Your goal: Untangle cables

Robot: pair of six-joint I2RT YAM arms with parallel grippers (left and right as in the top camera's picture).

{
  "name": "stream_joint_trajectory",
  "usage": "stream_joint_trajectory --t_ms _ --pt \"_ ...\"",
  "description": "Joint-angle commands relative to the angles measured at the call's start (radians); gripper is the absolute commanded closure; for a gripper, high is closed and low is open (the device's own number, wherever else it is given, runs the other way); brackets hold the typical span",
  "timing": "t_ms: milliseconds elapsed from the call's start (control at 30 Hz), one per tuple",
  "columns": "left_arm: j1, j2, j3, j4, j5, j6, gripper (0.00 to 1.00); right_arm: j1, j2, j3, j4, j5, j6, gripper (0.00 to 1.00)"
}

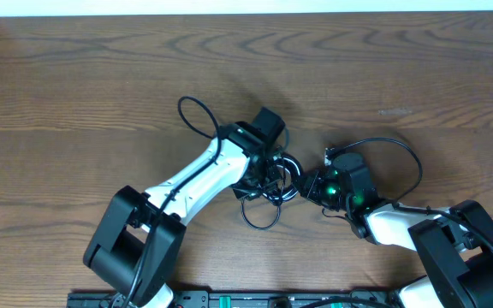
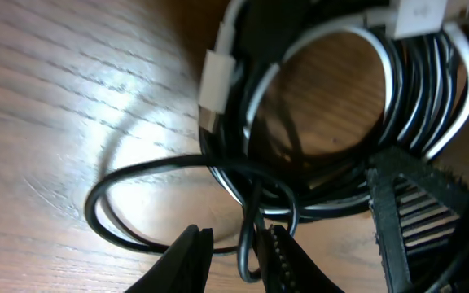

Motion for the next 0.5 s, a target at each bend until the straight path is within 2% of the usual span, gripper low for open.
stream_joint_trajectory --t_ms 0,467 --pt "-0.03 0.015 -0.011 -0.002 -0.025 -0.034 0.74 0.008 0.039 -0.032 -0.031 0.061 -0.008 0.95" --pt "-0.071 0.015 -0.026 0.005 -0.063 -0.07 0.74 0.008 0.039 -0.032 -0.03 0.061 -0.008 0.93"
